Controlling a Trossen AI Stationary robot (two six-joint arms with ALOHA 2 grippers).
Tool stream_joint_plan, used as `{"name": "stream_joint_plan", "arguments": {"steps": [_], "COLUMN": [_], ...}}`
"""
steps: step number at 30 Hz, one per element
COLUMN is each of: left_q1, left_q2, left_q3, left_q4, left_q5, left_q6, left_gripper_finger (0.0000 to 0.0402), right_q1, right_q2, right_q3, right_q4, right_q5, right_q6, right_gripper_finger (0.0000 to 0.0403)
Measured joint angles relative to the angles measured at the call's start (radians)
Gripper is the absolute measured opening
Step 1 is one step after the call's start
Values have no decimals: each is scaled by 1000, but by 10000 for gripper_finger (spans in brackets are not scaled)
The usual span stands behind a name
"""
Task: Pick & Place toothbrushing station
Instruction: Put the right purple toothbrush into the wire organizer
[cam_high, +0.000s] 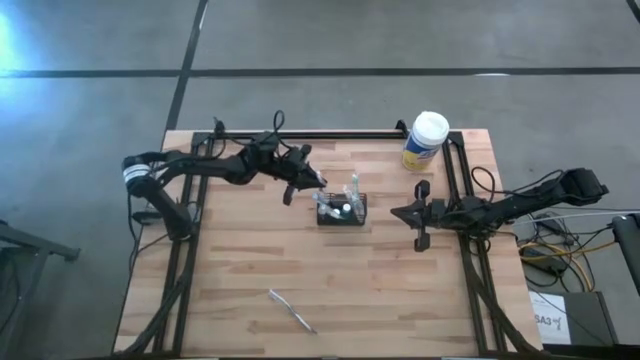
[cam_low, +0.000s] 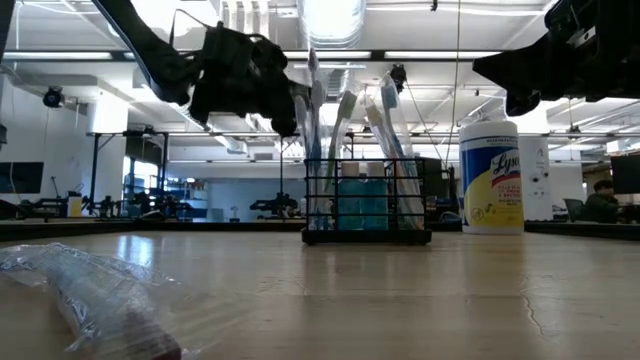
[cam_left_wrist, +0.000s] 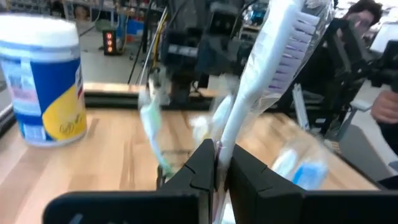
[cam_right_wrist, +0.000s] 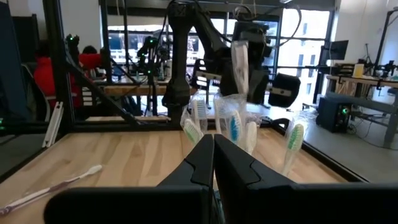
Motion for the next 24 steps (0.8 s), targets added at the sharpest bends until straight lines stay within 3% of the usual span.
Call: {"name": "stream_joint_plan", "arguments": {"steps": [24], "left_q1": [-17], "left_q2": [221], "left_q3": [4], "left_q4": [47], "left_q5": [1], "left_q6": [104], "left_gripper_finger": [36], "right_q1": [0], "right_q2": [0], "right_q3": [0], "right_q4": [-1], "right_q5": [0], "right_q6": [0], "right_gripper_finger": [8]}}
